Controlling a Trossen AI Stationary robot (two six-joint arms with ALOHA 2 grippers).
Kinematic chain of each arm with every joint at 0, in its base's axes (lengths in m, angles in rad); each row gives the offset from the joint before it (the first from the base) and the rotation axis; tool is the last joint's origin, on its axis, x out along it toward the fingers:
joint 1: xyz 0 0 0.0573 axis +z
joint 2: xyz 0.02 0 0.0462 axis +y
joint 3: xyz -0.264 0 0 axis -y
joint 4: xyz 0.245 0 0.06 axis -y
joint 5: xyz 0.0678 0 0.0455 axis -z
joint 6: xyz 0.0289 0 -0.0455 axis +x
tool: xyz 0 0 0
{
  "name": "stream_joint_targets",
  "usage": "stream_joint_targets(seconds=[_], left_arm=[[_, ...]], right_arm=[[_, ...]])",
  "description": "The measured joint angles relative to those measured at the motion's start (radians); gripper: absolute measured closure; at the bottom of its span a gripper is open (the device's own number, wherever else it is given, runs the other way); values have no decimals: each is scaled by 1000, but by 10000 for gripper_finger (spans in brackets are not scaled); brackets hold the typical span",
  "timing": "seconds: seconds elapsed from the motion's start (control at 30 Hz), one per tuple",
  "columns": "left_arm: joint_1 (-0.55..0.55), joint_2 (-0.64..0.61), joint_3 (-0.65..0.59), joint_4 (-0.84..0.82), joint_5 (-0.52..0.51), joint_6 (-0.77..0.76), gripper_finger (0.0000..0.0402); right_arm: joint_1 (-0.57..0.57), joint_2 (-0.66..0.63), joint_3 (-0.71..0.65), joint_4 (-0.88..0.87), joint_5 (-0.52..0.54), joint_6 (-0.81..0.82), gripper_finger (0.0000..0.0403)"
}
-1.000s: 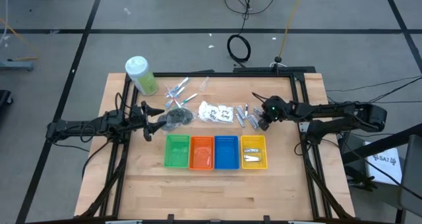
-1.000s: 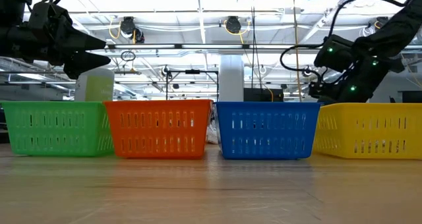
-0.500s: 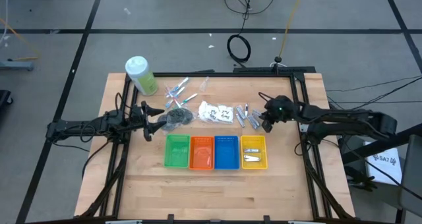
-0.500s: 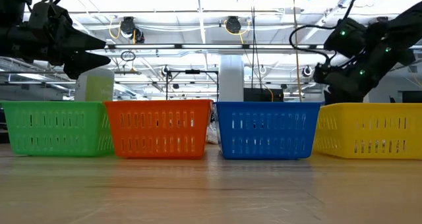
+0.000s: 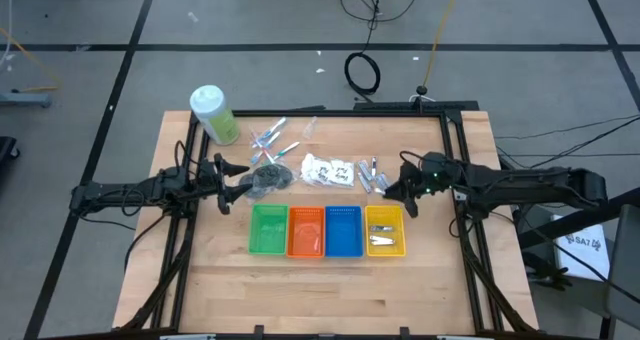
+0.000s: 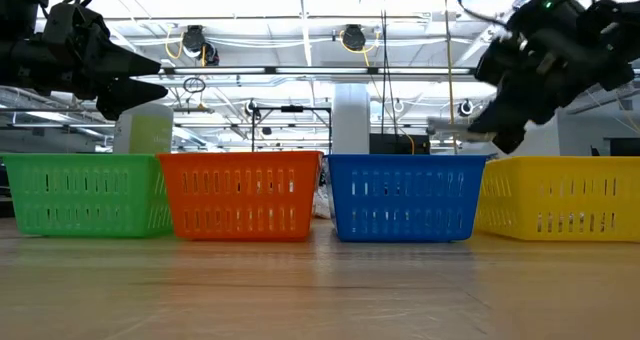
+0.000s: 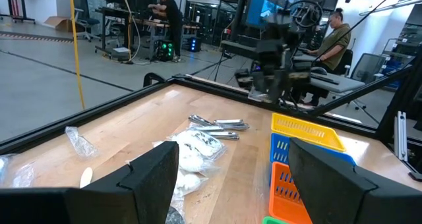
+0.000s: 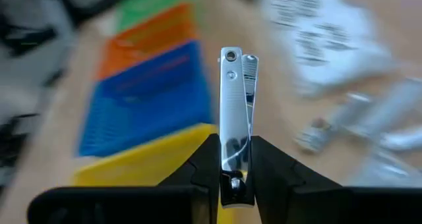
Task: Pick & Place Travel size toiletries
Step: Put the silver nail cutter into the yellow basket
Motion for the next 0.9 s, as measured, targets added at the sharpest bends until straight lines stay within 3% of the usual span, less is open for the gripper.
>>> stream_joint_targets(seconds=[0.33,0.5,0.9], left_arm=[[0,0,0,0,0,0,121],[0,0,0,0,0,0,121],[0,0,0,0,0,0,121]], right_arm=[[234,4,1,24,-25,158,350],[341,30,1,19,29,188,350],[400,44,1,-18,84,201,338]])
